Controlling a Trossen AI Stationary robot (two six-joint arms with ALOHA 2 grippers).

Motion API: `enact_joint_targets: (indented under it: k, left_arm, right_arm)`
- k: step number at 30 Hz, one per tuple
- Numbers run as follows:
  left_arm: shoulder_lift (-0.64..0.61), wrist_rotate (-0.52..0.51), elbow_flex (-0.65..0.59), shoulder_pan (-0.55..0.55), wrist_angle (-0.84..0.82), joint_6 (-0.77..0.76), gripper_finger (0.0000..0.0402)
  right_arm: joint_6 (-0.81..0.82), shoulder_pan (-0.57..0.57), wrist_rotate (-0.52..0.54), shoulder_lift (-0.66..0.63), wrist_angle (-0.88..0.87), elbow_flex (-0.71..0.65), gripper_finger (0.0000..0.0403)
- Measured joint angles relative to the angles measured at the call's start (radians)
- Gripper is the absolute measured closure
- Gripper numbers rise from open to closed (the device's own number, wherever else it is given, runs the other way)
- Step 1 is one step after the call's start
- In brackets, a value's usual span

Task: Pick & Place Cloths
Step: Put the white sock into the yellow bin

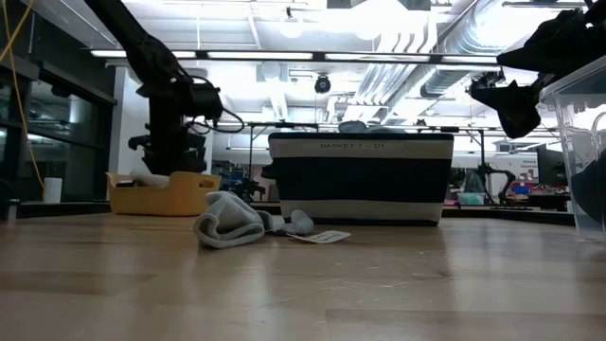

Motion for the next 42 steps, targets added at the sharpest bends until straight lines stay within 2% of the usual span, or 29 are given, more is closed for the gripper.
enact_joint_targets:
  k: [7,11,15,22,30,42]
  left_arm:
    - [-0.107,-0.001,0.0,-0.016,-0.023,0.004,0.0212]
    - [-0.16,-0.001,0.0,-0.042,-0.069,0.006,0.0183]
    - [-0.223,0.046,0.0,-0.084,-0.172,0.028,0.0181]
    - [-0.285,0.203,0.0,-0.178,-0.321,0.194,0.0198]
    - [-0.252,0.159,0.0,-0.217,-0.351,0.316,0.0214]
    - [-0.157,0.071,0.0,-0.215,-0.342,0.37,0.0216]
  right_arm:
    - [0.0,0.0,0.0,0.0,0.0,0.0,0.0127]
    - [0.0,0.0,0.0,0.0,0.0,0.0,0.0127]
    - [0.0,0.0,0.0,0.0,0.0,0.0,0.0127]
    - [0.0,0.0,0.0,0.0,0.0,0.0,0.0127]
    - [0.0,0.0,0.0,0.0,0.0,0.0,0.0127]
    - [0.0,0.0,0.0,0.0,0.0,0.0,0.0127]
